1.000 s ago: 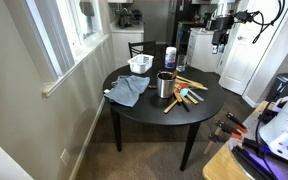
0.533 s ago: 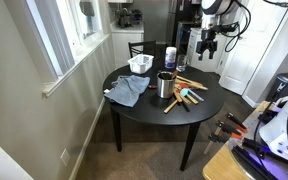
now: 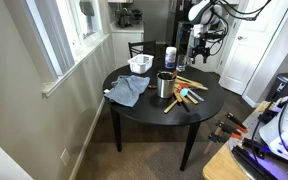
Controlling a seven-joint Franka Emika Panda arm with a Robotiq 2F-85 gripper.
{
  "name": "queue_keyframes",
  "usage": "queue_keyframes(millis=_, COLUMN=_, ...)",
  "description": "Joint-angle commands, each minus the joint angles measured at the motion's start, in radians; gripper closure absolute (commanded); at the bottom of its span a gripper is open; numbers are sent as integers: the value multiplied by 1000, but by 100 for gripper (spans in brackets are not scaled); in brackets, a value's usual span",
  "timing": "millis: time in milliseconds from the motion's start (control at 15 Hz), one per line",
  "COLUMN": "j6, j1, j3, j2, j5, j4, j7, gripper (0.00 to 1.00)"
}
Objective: Put one orange spatula in the silver tin
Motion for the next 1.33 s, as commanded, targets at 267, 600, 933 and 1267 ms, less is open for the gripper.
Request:
queue_keyframes(millis=267, j6=95, j1=1, j3=5, j2=148, j5=-55, j4=149, j7=190, gripper=0)
queue_keyframes(millis=600, j6=187, j1=-12, j3=16, j2=162, j5=-64, j4=142, j7=217, gripper=0)
queue_keyframes(millis=933, j6=198, j1=-11, j3=14, j2=167, j5=-67, j4=143, j7=229, gripper=0)
queue_keyframes(millis=1267, j6=299, j1=-35, j3=36, j2=198, j5=-3, j4=108, j7=221, gripper=0)
